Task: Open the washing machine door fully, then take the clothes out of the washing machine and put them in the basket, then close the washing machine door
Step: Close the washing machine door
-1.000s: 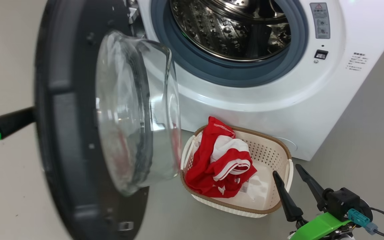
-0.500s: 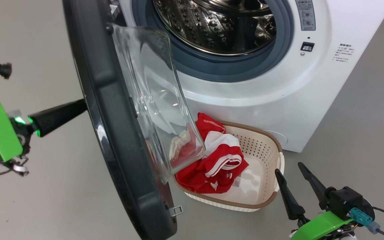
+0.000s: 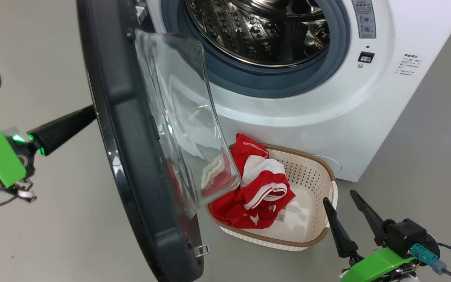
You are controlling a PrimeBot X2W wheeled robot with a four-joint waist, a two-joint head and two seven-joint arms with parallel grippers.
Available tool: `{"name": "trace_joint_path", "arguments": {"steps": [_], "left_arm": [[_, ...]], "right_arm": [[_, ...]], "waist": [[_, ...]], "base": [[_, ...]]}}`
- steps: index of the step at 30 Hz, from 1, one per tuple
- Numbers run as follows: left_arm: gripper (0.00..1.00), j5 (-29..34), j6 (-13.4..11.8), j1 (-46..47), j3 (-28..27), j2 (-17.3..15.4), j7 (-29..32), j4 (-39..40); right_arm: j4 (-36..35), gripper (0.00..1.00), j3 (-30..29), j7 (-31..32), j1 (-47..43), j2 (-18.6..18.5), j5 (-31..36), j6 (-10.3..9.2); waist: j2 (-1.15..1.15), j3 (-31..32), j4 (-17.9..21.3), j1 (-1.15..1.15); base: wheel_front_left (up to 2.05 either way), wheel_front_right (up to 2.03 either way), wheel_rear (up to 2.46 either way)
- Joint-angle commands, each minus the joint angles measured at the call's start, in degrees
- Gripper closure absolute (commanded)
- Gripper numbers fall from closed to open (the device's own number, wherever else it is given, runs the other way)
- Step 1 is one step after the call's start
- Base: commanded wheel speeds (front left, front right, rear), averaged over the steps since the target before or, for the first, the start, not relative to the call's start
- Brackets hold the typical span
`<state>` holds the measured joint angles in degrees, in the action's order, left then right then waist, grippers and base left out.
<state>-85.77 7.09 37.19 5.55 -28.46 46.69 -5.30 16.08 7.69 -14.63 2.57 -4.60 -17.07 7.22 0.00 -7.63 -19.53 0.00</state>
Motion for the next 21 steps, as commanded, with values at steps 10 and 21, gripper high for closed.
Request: {"name": "trace_joint_path", "arguments": {"steps": [10,21], "left_arm": [[0.00,2.52,0.40,-2.57,-4.17,-3.71,-8.36,-0.99],[0.00,7.57,0.40,-5.73,-4.77,-4.79,-22.73,-5.40]], "right_arm": [[-1.42,0.00,1.29,-0.37,0.61,-0.16,0.36,0.26],[-1.34,0.00,1.50,-0.37,0.16,-0.23,0.14,0.26]], "waist": [[0.00,0.60,-0.20,0.00],[0.00,1.21,-0.44,0.00]], "base": [[0.00,0.00,0.00],[0.00,0.00,0.00]]}}
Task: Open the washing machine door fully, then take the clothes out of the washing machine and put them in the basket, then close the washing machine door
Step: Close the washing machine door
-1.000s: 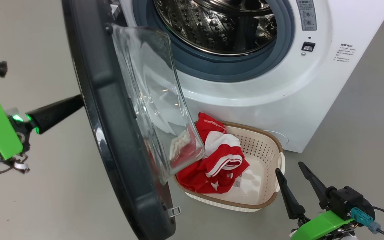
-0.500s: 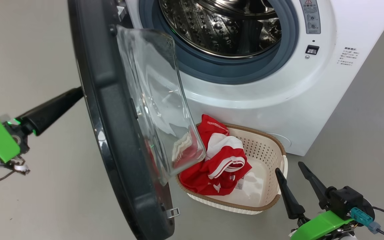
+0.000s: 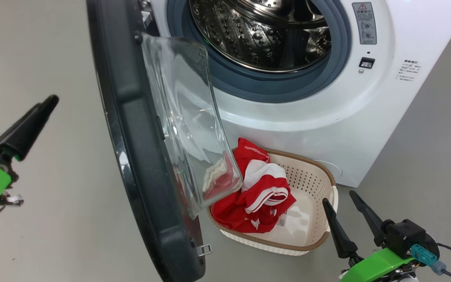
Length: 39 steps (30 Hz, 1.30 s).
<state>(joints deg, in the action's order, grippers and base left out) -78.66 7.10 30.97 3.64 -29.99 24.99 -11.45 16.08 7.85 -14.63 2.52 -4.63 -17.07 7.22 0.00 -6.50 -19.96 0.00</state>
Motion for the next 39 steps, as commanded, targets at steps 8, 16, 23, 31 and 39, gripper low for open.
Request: {"name": "trace_joint_path", "arguments": {"steps": [8,16,23,31,39], "left_arm": [[0.00,3.27,0.38,-3.04,-0.70,-3.86,-10.75,-1.84],[0.00,6.25,0.38,-6.96,3.11,-4.87,-21.51,-4.86],[0.00,9.65,0.38,-8.53,7.71,-5.40,-31.60,-9.18],[0.00,12.66,0.38,-9.49,12.04,-4.71,-38.89,-13.80],[0.00,24.22,0.38,-11.19,7.54,0.25,-39.96,-15.03]], "right_arm": [[-1.22,0.00,1.59,-0.37,-0.43,-0.23,-0.13,0.26],[-1.35,0.00,1.62,-0.37,-0.68,-0.40,-0.03,0.26],[-1.38,0.00,1.52,-0.37,-0.44,-0.39,0.17,0.26],[-1.34,0.00,1.39,-0.37,-0.44,-0.33,0.22,0.26],[-1.52,0.00,0.79,-0.37,-0.24,-0.68,0.36,0.26]], "waist": [[0.00,0.85,-0.01,0.00],[0.00,0.71,-0.09,0.00],[0.00,0.33,-0.06,0.00],[0.00,0.28,0.19,0.00],[0.00,-0.11,0.28,0.00]], "base": [[0.00,0.00,0.00],[0.00,0.00,0.00],[0.00,0.00,0.00],[0.00,0.00,0.00],[0.00,0.00,0.00]]}}
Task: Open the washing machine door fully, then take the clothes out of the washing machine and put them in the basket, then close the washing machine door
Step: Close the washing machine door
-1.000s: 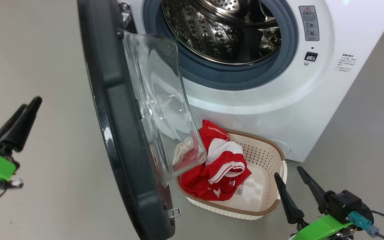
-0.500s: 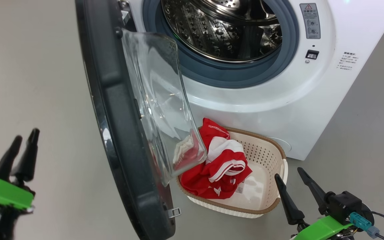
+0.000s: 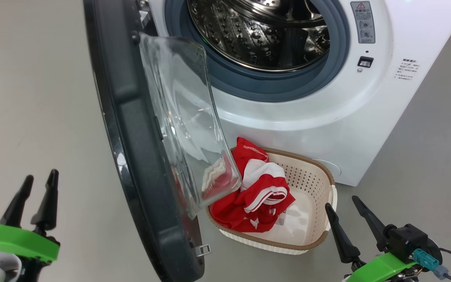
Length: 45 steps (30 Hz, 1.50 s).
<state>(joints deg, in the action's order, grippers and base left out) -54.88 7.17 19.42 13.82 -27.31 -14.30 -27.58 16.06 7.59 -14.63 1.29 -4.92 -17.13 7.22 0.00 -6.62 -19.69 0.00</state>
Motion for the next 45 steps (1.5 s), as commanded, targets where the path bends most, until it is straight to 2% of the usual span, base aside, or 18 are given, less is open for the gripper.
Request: {"name": "trace_joint_path", "arguments": {"steps": [1,11,20,30,45], "left_arm": [[0.00,2.63,0.32,-0.13,-4.01,-1.68,-0.68,1.42],[0.00,23.74,0.32,-6.71,-15.21,7.61,-0.69,8.18],[0.00,34.39,0.32,-10.52,-19.62,12.55,-0.69,14.75],[0.00,37.92,0.32,-13.74,-21.20,15.33,-0.70,18.46],[0.00,38.48,0.32,-14.65,-21.51,16.11,-0.70,19.52]], "right_arm": [[-1.52,0.00,0.99,-0.37,0.98,-0.43,0.45,0.26],[-1.77,0.00,0.52,-0.37,0.71,-0.81,0.51,0.26],[-1.93,0.00,0.25,-0.37,0.70,-0.94,0.62,0.26],[-1.85,0.00,0.43,-0.37,0.63,-0.88,0.57,0.26],[-1.98,0.00,0.18,-0.37,0.33,-1.21,0.46,0.26]], "waist": [[0.00,0.02,0.03,0.00],[0.00,0.48,0.23,0.00],[0.00,0.49,0.09,0.00],[0.00,0.83,0.61,0.00],[0.00,1.31,0.59,0.00]], "base": [[0.00,0.00,0.00],[0.00,0.00,0.00],[0.00,0.00,0.00],[0.00,0.00,0.00],[0.00,0.00,0.00]]}}
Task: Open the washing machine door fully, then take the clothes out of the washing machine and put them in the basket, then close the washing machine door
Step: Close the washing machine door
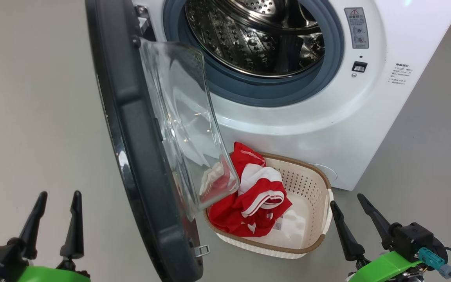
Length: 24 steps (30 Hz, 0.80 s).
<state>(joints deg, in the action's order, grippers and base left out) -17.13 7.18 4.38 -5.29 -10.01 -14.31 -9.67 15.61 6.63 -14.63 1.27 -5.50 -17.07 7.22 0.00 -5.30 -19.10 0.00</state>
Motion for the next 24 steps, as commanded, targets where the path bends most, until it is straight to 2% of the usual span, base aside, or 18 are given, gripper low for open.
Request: {"name": "trace_joint_path", "arguments": {"steps": [1,13,14,15,17,18,24], "left_arm": [[0.00,0.74,0.31,0.32,-2.39,-1.17,-0.69,1.60],[0.00,0.45,0.31,-0.11,-2.04,-0.97,-0.69,2.34],[0.12,0.12,0.31,-0.05,-1.96,-1.03,-0.69,2.50],[0.31,-0.37,0.31,0.06,-1.94,-1.06,-0.69,2.77],[0.81,-1.26,0.31,0.22,-1.77,-1.32,-0.69,3.10],[1.00,-1.68,0.31,0.33,-1.51,-1.56,-0.69,3.28],[1.00,-5.61,0.31,1.45,-1.10,-3.31,-0.69,4.39]], "right_arm": [[-1.52,0.00,1.17,-0.37,0.34,-0.64,0.38,0.26],[-1.62,0.00,1.23,-0.37,-0.03,-0.54,0.23,0.26],[-1.62,0.00,1.20,-0.37,-0.06,-0.53,0.22,0.26],[-1.62,0.00,1.19,-0.37,-0.09,-0.52,0.20,0.26],[-1.60,0.00,1.17,-0.37,-0.14,-0.52,0.16,0.26],[-1.57,0.00,1.17,-0.37,-0.15,-0.51,0.14,0.26],[-1.44,0.00,1.41,-0.37,-0.12,-0.34,0.04,0.26]], "waist": [[0.00,0.05,0.01,0.00],[0.00,0.84,-0.23,0.00],[0.00,0.92,-0.29,0.00],[0.00,1.00,-0.37,0.00],[0.00,1.13,-0.55,0.00],[0.00,1.21,-0.63,0.00],[0.00,1.55,-1.00,0.00]], "base": [[0.00,0.00,0.00],[0.00,0.00,0.00],[0.00,0.00,0.00],[0.00,0.00,0.00],[0.00,0.00,0.00],[0.00,0.00,0.00],[0.00,0.00,0.00]]}}
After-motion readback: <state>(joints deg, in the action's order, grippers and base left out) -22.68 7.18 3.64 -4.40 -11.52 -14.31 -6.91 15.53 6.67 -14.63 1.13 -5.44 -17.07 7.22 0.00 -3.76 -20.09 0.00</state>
